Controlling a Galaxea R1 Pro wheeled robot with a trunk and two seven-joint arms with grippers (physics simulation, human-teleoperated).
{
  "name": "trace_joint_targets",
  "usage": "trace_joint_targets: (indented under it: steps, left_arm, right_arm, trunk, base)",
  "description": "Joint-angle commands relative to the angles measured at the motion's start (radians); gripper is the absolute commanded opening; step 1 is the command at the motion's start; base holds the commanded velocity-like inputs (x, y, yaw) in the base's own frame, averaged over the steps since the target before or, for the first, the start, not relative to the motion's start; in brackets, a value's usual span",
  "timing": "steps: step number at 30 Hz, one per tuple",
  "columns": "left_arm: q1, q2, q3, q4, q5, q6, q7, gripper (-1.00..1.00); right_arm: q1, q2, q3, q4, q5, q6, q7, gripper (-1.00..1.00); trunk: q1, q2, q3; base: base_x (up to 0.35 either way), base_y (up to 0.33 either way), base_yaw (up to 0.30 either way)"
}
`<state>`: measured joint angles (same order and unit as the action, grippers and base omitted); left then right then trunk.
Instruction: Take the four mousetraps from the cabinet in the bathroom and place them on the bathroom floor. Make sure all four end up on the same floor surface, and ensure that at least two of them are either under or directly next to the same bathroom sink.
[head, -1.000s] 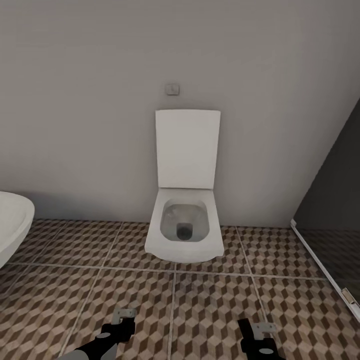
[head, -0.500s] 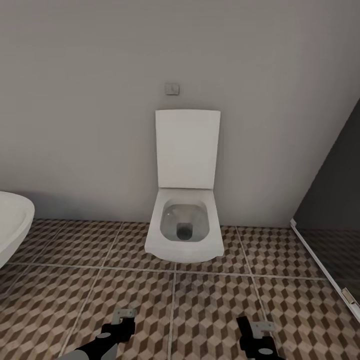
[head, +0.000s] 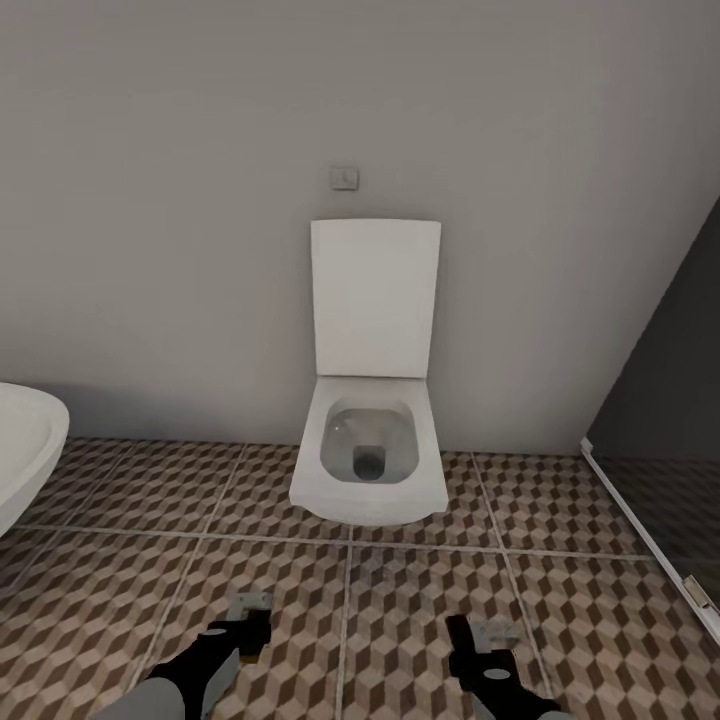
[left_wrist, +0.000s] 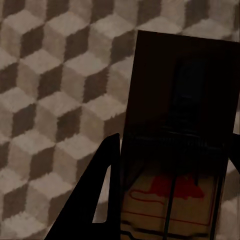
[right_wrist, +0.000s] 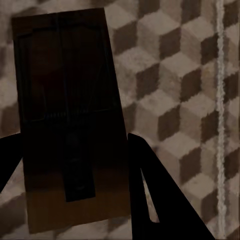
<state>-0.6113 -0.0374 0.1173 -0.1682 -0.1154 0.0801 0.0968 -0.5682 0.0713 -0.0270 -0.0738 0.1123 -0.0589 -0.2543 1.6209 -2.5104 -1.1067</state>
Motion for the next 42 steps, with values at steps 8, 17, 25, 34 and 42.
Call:
trace_joint_targets:
  steps: [8,17,25,34,42]
  left_arm:
    - [-0.001,0.010,0.003,-0.001,-0.017,-0.036,-0.018,-1.00]
    - [0.001,0.012,0.002,-0.016,-0.024,-0.069,-0.027,-1.00]
    - [0.001,-0.007,0.006,-0.019,-0.024,-0.068,-0.025,-1.00]
    - [0.001,-0.025,0.008,-0.020,-0.020,-0.057,-0.027,-1.00]
    - [0.001,-0.027,0.009,-0.019,-0.018,-0.057,-0.023,-1.00]
  right_arm:
    - [-0.002,0.053,-0.004,-0.011,0.008,-0.013,-0.005,-1.00]
    - [-0.002,0.047,-0.001,-0.012,0.010,-0.036,-0.005,-1.00]
    - [-0.002,0.043,-0.001,-0.012,0.009,-0.040,-0.005,-1.00]
    - [-0.002,0.040,-0.001,-0.012,0.009,-0.040,-0.005,-1.00]
    - [-0.002,0.039,-0.001,-0.012,0.009,-0.039,-0.005,-1.00]
  trunk:
    - [0.000,0.000,-0.001]
    - [0.000,0.000,-0.001]
    - [0.000,0.000,-0.001]
    - [0.000,0.000,-0.001]
    - [0.000,0.000,-0.001]
  base:
    - [0.000,0.000,0.000]
    - [0.000,0.000,0.000]
    - [0.000,0.000,0.000]
    - [0.000,0.000,0.000]
    - [0.000,0.000,0.000]
